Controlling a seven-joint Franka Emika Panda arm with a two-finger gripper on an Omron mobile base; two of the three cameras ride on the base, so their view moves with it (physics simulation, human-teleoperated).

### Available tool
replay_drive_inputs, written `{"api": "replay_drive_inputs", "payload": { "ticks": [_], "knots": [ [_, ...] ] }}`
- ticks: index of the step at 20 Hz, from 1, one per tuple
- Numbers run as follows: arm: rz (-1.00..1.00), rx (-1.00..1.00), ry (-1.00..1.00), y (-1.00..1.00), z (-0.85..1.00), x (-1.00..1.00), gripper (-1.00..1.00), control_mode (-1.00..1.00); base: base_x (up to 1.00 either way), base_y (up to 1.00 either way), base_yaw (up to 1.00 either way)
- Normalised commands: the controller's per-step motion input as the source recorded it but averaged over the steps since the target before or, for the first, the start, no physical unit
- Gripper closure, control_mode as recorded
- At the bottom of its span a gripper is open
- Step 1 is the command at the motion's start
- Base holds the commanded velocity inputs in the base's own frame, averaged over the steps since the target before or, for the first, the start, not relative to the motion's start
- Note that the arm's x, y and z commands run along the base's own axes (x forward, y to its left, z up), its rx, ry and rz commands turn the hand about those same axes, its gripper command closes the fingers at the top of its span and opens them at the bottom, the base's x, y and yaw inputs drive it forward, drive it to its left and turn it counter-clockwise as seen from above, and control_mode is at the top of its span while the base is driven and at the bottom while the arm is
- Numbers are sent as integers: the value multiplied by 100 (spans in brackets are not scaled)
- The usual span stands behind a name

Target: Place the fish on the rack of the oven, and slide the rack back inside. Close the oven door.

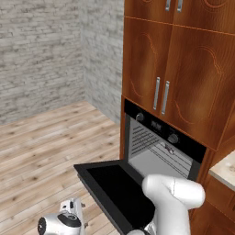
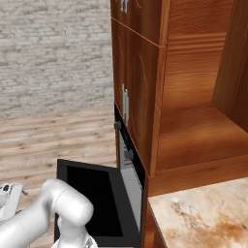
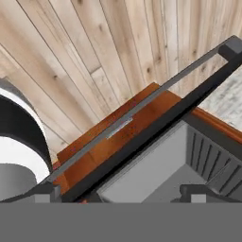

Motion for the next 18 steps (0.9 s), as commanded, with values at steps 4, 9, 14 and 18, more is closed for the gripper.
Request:
{"api": "replay_drive_inputs", "payload": {
  "ticks": [4, 9, 14, 18],
  "knots": [
    [9, -10, -2, 18, -69, 37, -100, -100, 0, 0, 0],
    [11, -13, -9, 0, -66, 20, -100, -100, 0, 0, 0],
    [6, -9, -1, 0, -38, 52, -100, -100, 0, 0, 0],
    [1, -5, 0, 0, -26, 69, -100, -100, 0, 0, 0]
  ]
}}
